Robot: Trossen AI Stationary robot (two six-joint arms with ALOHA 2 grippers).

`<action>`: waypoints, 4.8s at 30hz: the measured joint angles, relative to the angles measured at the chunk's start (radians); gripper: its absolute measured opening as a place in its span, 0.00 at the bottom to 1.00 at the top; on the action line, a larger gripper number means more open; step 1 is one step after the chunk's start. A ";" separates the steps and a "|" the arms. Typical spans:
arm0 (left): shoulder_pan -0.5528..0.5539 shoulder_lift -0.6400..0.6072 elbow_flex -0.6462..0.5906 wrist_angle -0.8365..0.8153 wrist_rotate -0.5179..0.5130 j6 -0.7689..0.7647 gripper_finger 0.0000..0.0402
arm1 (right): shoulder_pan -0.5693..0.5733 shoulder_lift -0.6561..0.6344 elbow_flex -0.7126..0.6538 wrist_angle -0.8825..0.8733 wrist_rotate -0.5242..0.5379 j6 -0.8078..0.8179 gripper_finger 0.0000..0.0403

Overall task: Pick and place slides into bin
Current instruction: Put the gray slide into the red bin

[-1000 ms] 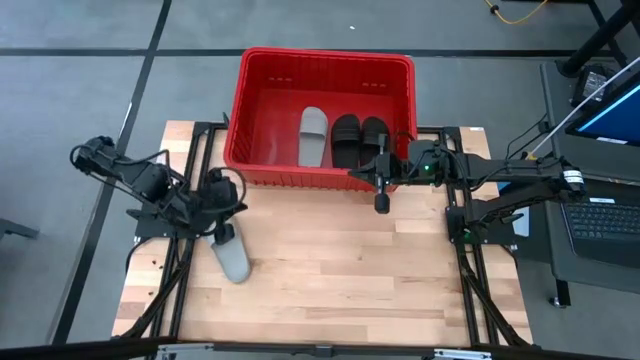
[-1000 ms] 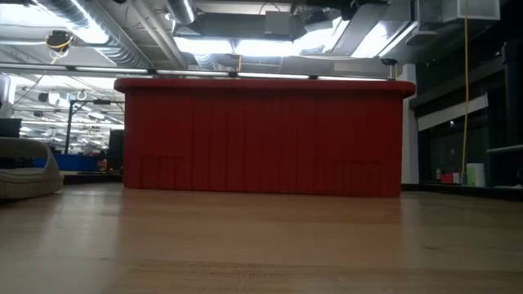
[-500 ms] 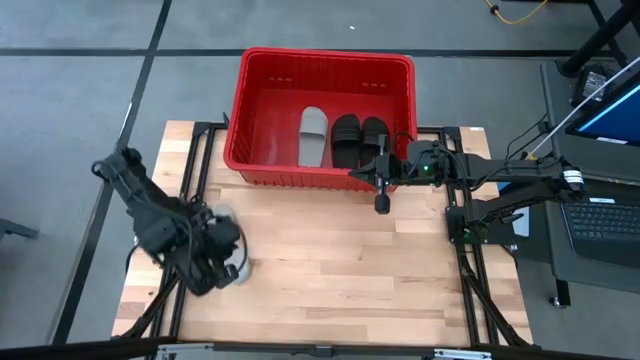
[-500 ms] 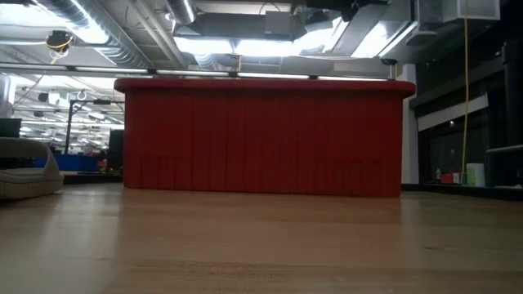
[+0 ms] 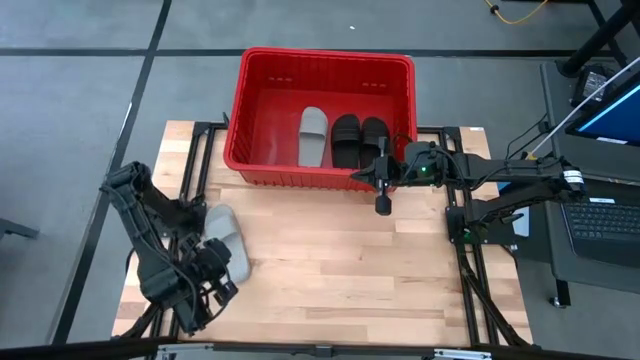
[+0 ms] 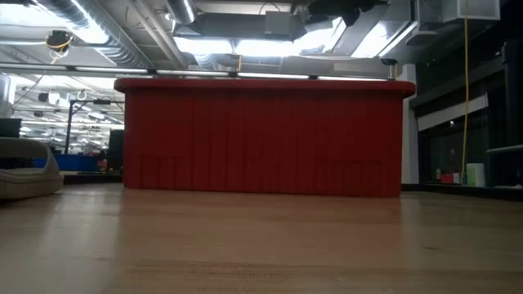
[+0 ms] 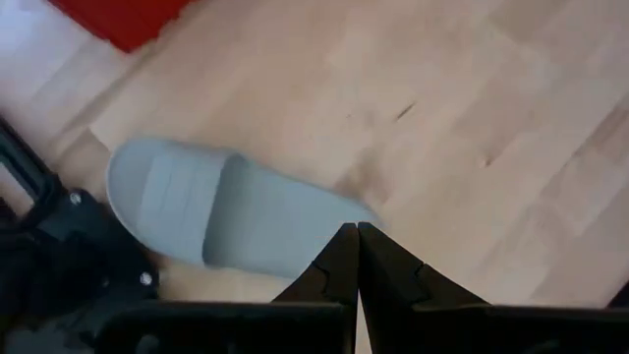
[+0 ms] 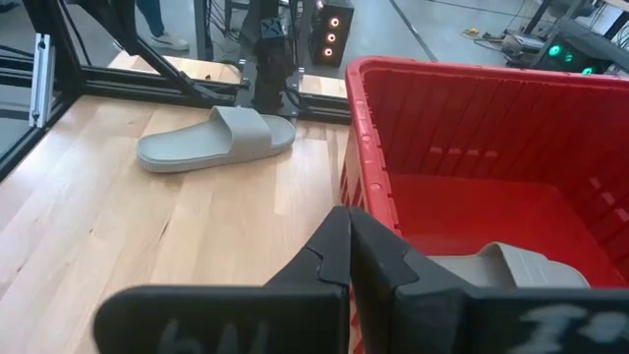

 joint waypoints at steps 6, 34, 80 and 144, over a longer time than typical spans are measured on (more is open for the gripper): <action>-0.048 0.001 -0.055 0.001 -0.050 -0.092 0.01 | 0.000 0.000 0.000 0.002 0.000 0.000 0.01; -0.060 0.017 -0.117 0.000 0.006 -0.065 0.31 | 0.000 0.000 0.000 0.003 -0.001 0.024 0.01; -0.053 0.087 -0.489 0.003 0.029 -0.148 0.29 | 0.000 0.000 0.000 -0.033 -0.001 0.022 0.01; 0.039 0.087 -0.588 0.212 0.040 0.134 0.06 | 0.000 0.000 0.000 0.004 0.000 0.023 0.01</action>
